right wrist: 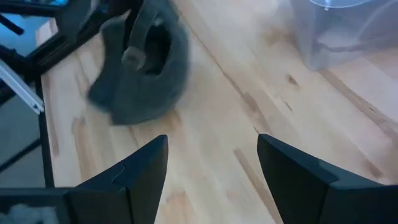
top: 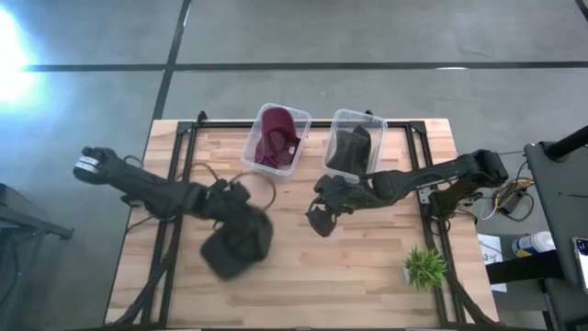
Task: Pick & Place hat
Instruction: Put the black cap into the right transparent bin
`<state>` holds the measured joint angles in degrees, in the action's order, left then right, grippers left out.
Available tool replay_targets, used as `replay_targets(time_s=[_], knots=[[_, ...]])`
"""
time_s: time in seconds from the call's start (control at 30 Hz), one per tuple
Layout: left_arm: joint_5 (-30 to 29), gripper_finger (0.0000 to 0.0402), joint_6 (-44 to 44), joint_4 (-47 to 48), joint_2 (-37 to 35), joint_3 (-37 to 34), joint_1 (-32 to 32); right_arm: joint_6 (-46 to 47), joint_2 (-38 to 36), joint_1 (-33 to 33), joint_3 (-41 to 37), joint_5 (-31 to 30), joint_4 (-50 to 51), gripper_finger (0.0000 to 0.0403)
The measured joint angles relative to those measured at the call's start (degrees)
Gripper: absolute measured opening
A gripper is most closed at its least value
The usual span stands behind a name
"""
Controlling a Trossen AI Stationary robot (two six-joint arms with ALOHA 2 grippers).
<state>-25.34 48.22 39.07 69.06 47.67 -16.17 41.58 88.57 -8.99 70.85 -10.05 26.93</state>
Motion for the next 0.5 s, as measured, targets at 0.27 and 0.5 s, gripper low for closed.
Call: replay_targets(time_s=[0.27, 0.5], knots=[[-0.22, 0.0001, -9.24, -5.74, 0.63, 11.03, 9.28, -2.28, -5.02, -0.01, -0.02, -3.78, 2.44, 0.0242], [-1.11, 0.0001, -0.06, -6.00, 3.61, 18.08, 14.94, -2.36, -7.48, -0.47, -0.02, -15.76, 3.76, 0.0242]])
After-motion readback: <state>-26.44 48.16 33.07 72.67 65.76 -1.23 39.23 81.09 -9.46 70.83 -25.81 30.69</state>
